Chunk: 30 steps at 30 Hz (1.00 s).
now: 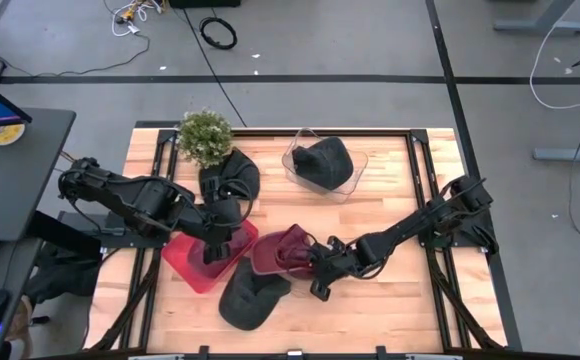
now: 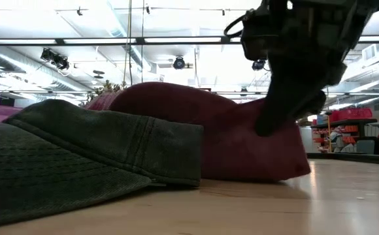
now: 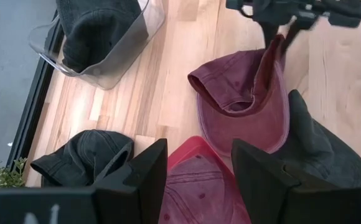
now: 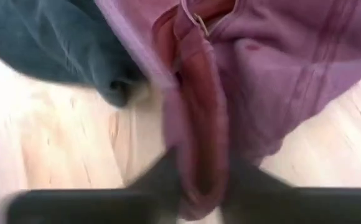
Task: Pick & Place hat
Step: Put the red cap into the red bin
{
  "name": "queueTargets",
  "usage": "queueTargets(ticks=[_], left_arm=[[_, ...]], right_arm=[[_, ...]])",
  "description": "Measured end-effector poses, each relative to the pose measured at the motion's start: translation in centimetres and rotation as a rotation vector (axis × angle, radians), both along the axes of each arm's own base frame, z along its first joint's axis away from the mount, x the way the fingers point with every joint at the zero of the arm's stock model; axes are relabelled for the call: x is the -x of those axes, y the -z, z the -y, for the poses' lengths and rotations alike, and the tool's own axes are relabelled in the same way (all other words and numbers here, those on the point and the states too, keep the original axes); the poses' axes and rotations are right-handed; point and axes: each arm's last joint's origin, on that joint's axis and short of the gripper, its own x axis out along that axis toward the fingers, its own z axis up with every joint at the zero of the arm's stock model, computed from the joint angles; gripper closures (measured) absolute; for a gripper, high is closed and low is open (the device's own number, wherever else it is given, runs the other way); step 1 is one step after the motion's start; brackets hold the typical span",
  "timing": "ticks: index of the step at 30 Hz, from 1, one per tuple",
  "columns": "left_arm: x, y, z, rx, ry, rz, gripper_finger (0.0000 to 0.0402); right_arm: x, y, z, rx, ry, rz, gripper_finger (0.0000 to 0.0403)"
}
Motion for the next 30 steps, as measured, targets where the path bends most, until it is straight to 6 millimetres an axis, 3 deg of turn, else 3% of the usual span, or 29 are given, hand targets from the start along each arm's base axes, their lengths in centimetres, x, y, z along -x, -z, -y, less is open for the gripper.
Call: queueTargets(ticks=[2,7,18,24,30], left_arm=[[0.0,0.0,0.0,0.0,0.0,0.001,0.022],[0.0,0.0,0.0,-0.004,-0.002,0.0,0.022],[-0.3,-0.3,0.0,-0.068,0.046,0.034,0.022],[-1.2,-0.9,0.4,-0.1,0.123,0.124,0.022],[-2.5,-2.4,0.7,-0.18,0.148,0.299,0.022]], right_arm=[[0.1,-0.9,0.6,-0.038,-0.003,0.0,0.0383],[1.7,-5.0,2.2,-0.059,0.024,0.04,0.0396],[8.4,-16.2,5.9,-0.197,0.058,0.371,0.0401],[11.7,-20.0,7.4,-0.263,0.041,0.56,0.0402],[13.5,-23.4,8.1,-0.35,0.037,0.815,0.0402]])
